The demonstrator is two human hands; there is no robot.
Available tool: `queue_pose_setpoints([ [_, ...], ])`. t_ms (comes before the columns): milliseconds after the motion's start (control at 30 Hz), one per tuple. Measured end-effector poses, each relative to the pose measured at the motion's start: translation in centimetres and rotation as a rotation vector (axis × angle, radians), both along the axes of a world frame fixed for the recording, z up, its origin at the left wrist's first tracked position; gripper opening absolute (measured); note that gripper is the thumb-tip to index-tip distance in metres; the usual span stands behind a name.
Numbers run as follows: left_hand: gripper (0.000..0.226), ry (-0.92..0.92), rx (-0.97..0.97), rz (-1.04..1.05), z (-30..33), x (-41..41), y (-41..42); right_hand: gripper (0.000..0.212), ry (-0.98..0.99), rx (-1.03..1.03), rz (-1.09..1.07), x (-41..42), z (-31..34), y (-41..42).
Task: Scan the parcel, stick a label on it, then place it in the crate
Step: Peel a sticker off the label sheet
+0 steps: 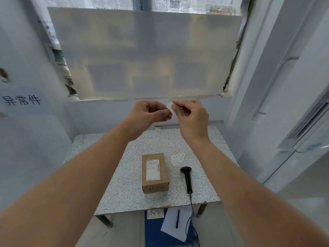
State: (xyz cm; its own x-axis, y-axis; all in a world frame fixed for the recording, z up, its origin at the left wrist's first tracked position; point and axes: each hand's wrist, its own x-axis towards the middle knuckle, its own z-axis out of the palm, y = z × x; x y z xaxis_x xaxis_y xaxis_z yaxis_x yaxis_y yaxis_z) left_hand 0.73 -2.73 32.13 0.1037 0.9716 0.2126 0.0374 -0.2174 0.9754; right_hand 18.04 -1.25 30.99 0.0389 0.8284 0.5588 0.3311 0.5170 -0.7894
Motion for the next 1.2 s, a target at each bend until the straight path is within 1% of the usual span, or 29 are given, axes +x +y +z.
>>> queue_pose_setpoints([
  [133, 0.019, 0.017, -0.013, 0.010, 0.2, 0.3, 0.0, 0.020, -0.014, 0.002, -0.006, 0.4, 0.0, 0.0],
  [567, 0.015, 0.063, -0.003, 0.065, 0.0, 2.2, 0.4, 0.021, -0.054, -0.009, -0.010, 2.2, -0.3, 0.3],
  [700, 0.014, 0.087, 0.005, 0.144, -0.3, 2.7, 0.9, 0.010, -0.129, 0.018, -0.015, 2.9, -0.6, 0.5],
  [900, 0.014, 0.152, 0.007, 0.146, -1.1, 3.2, 1.4, 0.022, -0.282, 0.034, 0.000, 3.9, -1.6, 0.8],
  [1100, 0.012, 0.195, -0.010, 0.140, -1.7, 3.8, 1.7, 0.021, -0.392, 0.073, 0.020, 4.5, -2.0, 0.9],
  [1200, 0.011, 0.216, -0.017, 0.145, -1.8, 4.0, 1.7, 0.020, -0.405, 0.073, 0.034, 4.7, -2.0, 1.0],
])
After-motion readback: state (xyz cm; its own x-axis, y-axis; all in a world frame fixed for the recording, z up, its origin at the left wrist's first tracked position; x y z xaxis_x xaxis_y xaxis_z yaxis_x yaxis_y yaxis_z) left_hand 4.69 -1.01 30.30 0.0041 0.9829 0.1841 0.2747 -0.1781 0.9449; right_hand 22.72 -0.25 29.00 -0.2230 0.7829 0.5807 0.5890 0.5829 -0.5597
